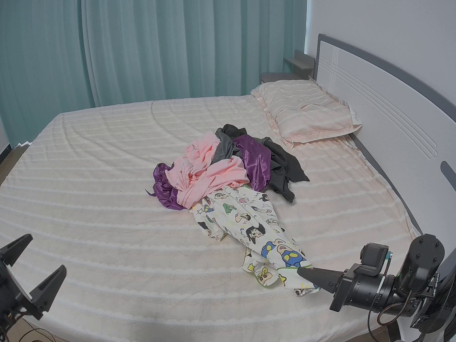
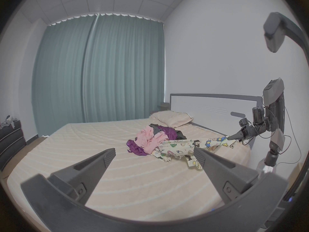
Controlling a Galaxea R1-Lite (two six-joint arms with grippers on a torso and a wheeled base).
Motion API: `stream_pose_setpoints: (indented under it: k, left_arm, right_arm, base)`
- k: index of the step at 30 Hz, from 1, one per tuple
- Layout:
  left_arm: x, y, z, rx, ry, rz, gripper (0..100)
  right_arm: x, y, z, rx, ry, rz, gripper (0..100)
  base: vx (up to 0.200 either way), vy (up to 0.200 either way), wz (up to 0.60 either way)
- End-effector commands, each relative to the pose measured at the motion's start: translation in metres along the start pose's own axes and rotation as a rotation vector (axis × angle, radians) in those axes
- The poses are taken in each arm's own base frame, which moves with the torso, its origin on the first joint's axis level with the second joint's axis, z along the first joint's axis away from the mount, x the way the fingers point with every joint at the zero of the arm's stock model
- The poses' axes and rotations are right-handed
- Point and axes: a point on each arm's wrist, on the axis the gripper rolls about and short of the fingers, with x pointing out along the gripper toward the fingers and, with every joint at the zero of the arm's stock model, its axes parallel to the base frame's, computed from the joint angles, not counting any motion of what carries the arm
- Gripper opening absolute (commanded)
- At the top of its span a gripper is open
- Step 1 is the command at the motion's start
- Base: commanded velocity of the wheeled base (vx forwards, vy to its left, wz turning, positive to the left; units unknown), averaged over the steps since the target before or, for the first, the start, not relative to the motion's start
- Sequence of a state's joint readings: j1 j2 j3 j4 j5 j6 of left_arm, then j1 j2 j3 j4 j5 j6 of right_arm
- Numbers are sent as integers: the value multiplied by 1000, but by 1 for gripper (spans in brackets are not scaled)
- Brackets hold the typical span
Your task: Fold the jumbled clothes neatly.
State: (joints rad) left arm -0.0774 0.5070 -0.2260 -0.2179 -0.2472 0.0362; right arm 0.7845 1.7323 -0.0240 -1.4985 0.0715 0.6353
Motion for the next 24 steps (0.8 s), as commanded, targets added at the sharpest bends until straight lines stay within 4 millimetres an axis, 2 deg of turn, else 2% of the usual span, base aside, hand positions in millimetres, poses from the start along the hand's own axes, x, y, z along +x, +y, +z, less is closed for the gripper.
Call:
stream_pose_setpoints:
  k: [1,3,5,9,11,12,13,16,17,20,24]
  left_arm:
    - [170,-3,-47,-51,514,-241,100]
    - [184,-7,-71,-98,628,-215,100]
    - [194,-12,-83,-138,650,-219,100]
    - [212,-32,-93,-175,592,-238,100]
    - [224,-47,-105,-159,553,-196,100]
    - [224,-47,-105,-159,553,-196,100]
    - [232,-57,-122,-143,554,-156,100]
    - [240,-69,-140,-169,531,-156,100]
    - [240,-69,-140,-169,531,-156,100]
    - [241,-89,-151,-210,524,-196,100]
    - [246,-106,-153,-230,464,-205,100]
  right_arm:
    - [8,10,21,1,-142,58,0]
    - [10,8,24,4,-154,52,0]
    - [12,5,25,7,-161,40,0]
    - [10,8,30,7,-185,54,0]
    - [10,13,37,4,-225,69,0]
    - [10,13,37,4,-225,69,0]
    - [12,15,40,3,-248,70,0]
    - [16,20,47,-3,-293,78,0]
    - [16,20,47,-3,-293,78,0]
    - [18,32,63,-7,-368,126,0]
    - [24,41,70,-10,-387,162,0]
  base:
    - [0,0,0]
    - [0,0,0]
    - [0,0,0]
    - [0,0,0]
    - [0,0,0]
    - [0,0,0]
    - [0,0,0]
    - [0,0,0]
    - [0,0,0]
    - [0,0,0]
    - [0,0,0]
